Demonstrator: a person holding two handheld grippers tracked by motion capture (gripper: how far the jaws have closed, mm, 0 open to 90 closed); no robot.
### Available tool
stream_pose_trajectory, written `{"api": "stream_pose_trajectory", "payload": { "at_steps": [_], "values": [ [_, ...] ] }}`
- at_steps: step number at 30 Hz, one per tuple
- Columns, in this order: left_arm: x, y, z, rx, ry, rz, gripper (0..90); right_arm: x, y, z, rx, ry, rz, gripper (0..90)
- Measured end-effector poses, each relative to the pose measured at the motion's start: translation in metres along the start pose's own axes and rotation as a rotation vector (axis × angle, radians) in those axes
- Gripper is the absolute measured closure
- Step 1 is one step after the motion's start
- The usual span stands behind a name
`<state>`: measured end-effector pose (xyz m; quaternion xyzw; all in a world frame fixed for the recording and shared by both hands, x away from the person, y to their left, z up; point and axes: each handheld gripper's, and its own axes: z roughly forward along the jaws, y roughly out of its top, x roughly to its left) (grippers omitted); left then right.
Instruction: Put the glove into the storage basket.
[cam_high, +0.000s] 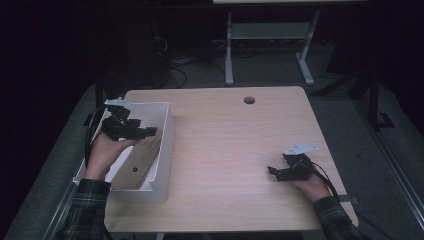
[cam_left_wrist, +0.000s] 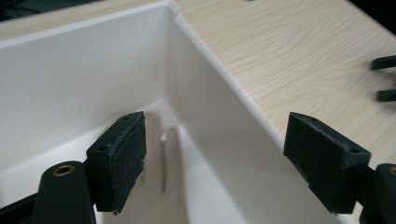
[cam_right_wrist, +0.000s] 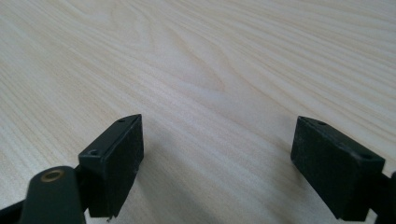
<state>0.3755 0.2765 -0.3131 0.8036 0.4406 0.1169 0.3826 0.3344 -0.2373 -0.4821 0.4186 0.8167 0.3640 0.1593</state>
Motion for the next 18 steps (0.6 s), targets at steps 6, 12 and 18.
{"api": "stream_pose_trajectory", "payload": {
  "at_steps": [6, 12, 18],
  "values": [
    [-0.025, 0.016, 0.007, -0.019, -0.05, 0.029, 20.7, 0.0, 0.0, 0.0, 0.0, 0.0, 0.0, 16.6],
    [-0.052, 0.027, 0.02, -0.036, -0.1, 0.067, 20.7, 0.0, 0.0, 0.0, 0.001, 0.001, 0.0, 16.6],
    [-0.079, 0.033, 0.038, -0.031, -0.14, 0.094, 20.7, 0.0, 0.0, 0.0, 0.002, 0.002, -0.002, 16.6]
  ]
}}
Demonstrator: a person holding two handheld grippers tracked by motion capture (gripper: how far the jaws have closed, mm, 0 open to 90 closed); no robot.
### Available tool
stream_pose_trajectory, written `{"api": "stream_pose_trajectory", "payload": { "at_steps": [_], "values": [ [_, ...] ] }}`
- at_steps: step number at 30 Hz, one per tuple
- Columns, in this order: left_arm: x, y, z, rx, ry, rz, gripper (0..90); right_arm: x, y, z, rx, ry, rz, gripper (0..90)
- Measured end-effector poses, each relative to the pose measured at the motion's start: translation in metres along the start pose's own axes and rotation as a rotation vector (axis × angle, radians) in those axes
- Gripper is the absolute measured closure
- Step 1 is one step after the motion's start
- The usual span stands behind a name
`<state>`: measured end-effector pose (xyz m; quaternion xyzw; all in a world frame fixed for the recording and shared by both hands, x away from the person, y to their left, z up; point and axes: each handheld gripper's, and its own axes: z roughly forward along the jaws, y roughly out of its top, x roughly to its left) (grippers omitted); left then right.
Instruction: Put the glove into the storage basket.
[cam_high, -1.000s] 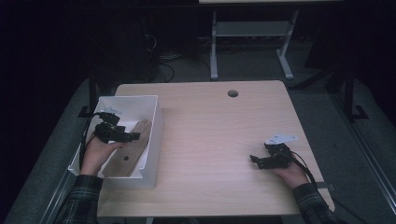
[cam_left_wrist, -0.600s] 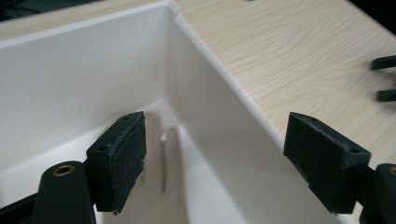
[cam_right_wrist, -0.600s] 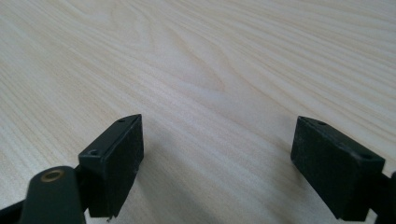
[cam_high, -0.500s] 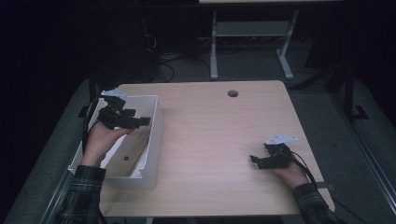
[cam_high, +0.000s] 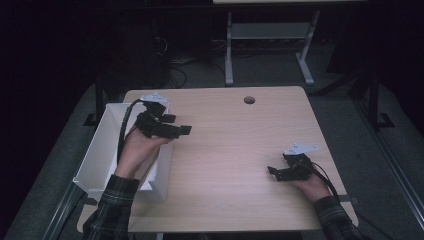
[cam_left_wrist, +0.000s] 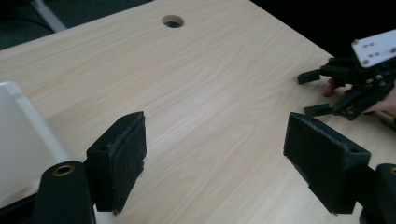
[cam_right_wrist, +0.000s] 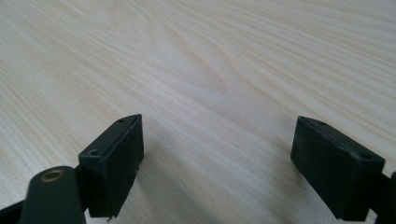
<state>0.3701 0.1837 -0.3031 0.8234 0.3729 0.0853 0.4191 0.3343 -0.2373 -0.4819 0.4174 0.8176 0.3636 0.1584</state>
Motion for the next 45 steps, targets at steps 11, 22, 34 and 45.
{"api": "stream_pose_trajectory", "payload": {
  "at_steps": [11, 22, 34, 45],
  "values": [
    [-0.036, -0.01, 0.046, 0.021, -0.037, 0.027, 20.8, 0.0, 0.0, 0.0, 0.0, 0.006, -0.007, 16.6],
    [-0.056, -0.031, 0.078, 0.02, -0.06, 0.059, 20.8, 0.0, 0.0, 0.0, 0.002, 0.006, -0.011, 16.6],
    [-0.058, -0.073, 0.118, 0.088, -0.067, 0.079, 20.8, 0.0, 0.0, 0.0, 0.003, 0.006, -0.013, 16.6],
    [-0.054, -0.099, 0.14, 0.129, -0.06, 0.131, 19.8, 0.0, 0.0, 0.0, 0.002, 0.006, -0.015, 16.6]
  ]
}}
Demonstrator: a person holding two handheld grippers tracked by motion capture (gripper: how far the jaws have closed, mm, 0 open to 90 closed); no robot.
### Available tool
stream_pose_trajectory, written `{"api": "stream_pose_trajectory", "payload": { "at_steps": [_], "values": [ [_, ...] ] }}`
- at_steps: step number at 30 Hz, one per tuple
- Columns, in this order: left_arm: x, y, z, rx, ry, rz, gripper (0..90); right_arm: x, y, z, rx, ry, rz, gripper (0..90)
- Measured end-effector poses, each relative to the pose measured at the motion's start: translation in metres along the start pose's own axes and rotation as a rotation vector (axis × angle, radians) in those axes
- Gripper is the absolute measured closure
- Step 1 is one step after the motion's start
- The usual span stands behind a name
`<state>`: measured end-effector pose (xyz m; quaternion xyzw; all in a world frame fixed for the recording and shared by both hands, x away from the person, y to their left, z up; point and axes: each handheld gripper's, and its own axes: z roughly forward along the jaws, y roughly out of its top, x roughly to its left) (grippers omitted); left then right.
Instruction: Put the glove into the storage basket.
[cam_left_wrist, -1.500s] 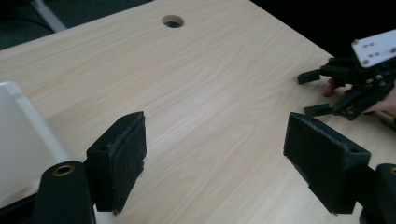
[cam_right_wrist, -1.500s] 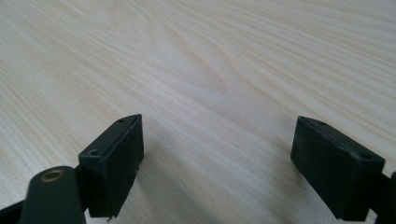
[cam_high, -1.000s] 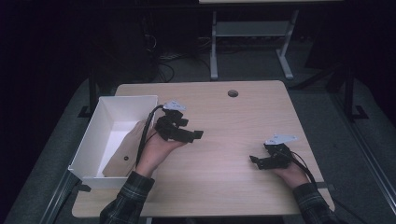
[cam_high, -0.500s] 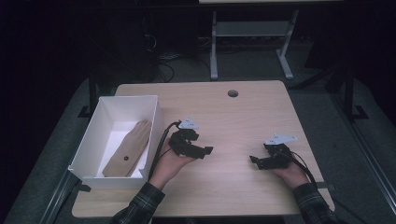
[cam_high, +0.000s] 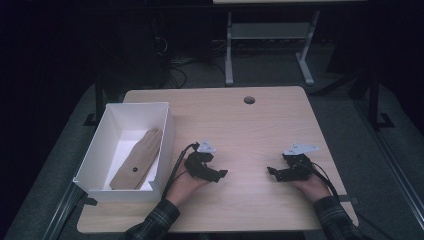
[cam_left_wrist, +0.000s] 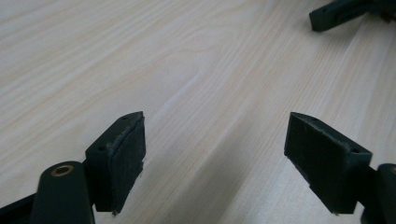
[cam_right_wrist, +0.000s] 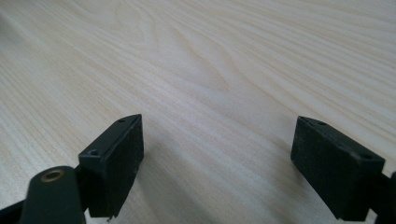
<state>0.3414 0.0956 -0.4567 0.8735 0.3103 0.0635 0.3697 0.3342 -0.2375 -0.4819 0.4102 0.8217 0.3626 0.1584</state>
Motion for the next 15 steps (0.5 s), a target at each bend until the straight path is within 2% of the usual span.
{"api": "stream_pose_trajectory", "payload": {
  "at_steps": [3, 6, 8, 12, 15],
  "values": [
    [-0.002, -0.003, 0.005, 0.031, 0.021, 0.05, 18.3, 0.0, 0.0, 0.0, 0.0, 0.0, 0.0, 16.6],
    [-0.004, -0.007, 0.011, 0.033, 0.01, 0.047, 18.1, 0.0, 0.0, 0.0, 0.0, 0.002, 0.0, 16.6],
    [-0.005, -0.008, 0.012, 0.032, 0.023, 0.074, 17.1, 0.001, 0.0, 0.0, -0.001, 0.002, 0.0, 16.6],
    [-0.007, -0.009, 0.012, 0.022, 0.032, 0.087, 17.0, 0.0, 0.0, 0.0, 0.0, 0.002, -0.005, 16.6],
    [-0.009, -0.01, 0.013, 0.024, 0.047, 0.117, 16.2, 0.0, 0.0, 0.0, -0.001, 0.002, -0.006, 16.6]
  ]
}}
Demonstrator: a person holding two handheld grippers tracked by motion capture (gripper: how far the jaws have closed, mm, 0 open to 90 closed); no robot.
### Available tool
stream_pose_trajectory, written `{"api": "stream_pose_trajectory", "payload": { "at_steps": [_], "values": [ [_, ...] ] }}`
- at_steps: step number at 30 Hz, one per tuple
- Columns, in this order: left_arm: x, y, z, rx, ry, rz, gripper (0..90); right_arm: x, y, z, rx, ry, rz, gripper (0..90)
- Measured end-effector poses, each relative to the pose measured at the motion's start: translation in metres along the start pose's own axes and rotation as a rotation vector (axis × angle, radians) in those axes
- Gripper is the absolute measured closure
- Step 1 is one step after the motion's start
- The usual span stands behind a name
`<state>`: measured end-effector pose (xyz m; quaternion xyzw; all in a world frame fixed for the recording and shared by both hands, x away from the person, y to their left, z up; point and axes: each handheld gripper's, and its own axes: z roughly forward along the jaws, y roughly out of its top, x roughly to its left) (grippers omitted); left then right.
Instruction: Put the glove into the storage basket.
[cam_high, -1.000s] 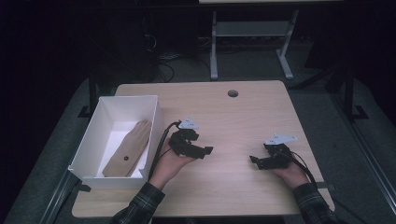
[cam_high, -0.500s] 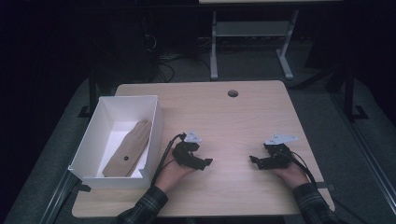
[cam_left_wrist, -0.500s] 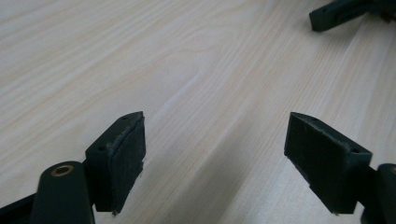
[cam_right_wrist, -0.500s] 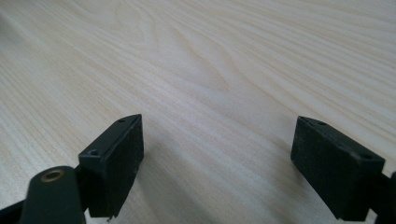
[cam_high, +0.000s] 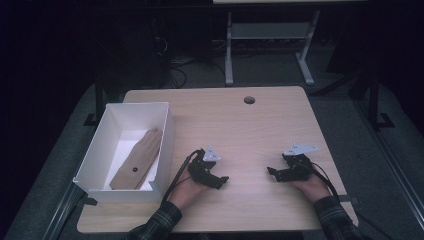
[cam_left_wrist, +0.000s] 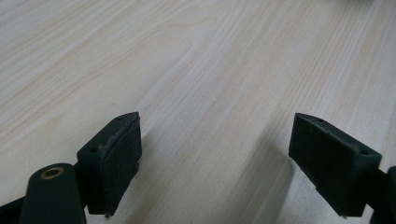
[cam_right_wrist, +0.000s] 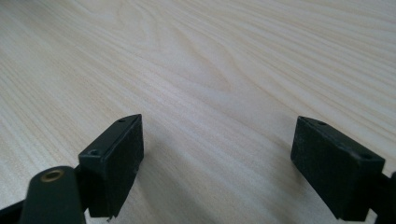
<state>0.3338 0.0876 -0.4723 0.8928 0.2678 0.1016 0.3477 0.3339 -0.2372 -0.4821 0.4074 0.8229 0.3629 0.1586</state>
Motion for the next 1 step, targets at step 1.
{"api": "stream_pose_trajectory", "payload": {
  "at_steps": [1],
  "values": [
    [-0.0009, -0.0003, 0.0005, 0.001, 0.0, 0.009, 15.8, 0.0, 0.0, 0.0, 0.0, 0.0, 0.0, 16.6]
  ]
}}
